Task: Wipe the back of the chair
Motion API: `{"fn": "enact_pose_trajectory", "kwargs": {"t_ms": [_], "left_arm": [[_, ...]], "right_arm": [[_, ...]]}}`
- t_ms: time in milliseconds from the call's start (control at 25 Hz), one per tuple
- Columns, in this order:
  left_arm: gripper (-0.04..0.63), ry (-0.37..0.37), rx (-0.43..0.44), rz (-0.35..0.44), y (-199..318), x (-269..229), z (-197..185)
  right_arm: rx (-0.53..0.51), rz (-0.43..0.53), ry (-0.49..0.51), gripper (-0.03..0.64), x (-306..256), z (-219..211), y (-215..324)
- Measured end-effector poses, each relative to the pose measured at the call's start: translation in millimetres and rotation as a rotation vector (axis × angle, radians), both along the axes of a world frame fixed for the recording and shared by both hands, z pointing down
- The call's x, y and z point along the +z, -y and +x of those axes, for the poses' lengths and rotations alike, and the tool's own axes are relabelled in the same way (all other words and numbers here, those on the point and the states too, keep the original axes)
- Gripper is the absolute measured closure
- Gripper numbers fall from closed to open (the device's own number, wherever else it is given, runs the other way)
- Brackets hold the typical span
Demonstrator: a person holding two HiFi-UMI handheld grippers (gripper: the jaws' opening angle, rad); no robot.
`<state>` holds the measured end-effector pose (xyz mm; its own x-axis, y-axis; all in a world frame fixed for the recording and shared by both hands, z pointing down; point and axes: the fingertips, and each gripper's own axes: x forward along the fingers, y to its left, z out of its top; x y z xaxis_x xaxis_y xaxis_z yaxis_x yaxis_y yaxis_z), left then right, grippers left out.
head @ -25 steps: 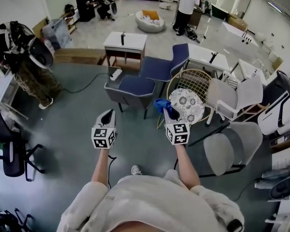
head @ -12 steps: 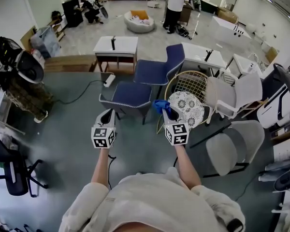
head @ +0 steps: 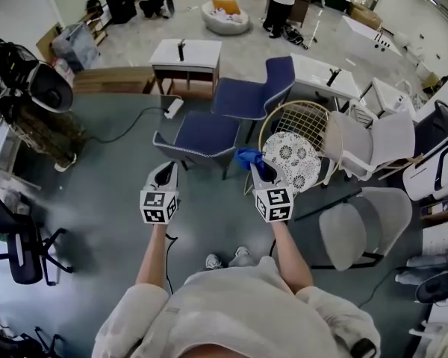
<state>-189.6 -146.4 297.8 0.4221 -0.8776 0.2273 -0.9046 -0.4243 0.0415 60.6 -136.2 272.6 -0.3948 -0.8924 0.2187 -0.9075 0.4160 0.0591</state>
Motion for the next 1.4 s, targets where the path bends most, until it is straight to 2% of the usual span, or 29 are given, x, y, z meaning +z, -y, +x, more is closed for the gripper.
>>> {"fn": "enact_pose_trajectory", "kwargs": {"t_ms": [360,840,1080,1400], "left_arm": [[0.591,0.044,-0.063,-0.026,14.3,3.3,27.4],[0.591,0.080,-0.129,-0.102,31.7,57.9,52.6],[0.591,0.058,-0.152,-0.105,46.1,91.5,44.8],[0.591,-0.020,-0.118,-0.113,51.5,137.9,40.3]], "right_arm": [[-0.068,-0.033,0.039,0.561,10.0,23.0,21.9],[-0.128,-0.119,0.058,0.561,73.8,58.4,44.7],[-0.143,-0.150,0.044,0.561,114.8,51.5,58.1],[-0.110,-0.154,0.033,0.561,155.4,15.0,72.0]]}}
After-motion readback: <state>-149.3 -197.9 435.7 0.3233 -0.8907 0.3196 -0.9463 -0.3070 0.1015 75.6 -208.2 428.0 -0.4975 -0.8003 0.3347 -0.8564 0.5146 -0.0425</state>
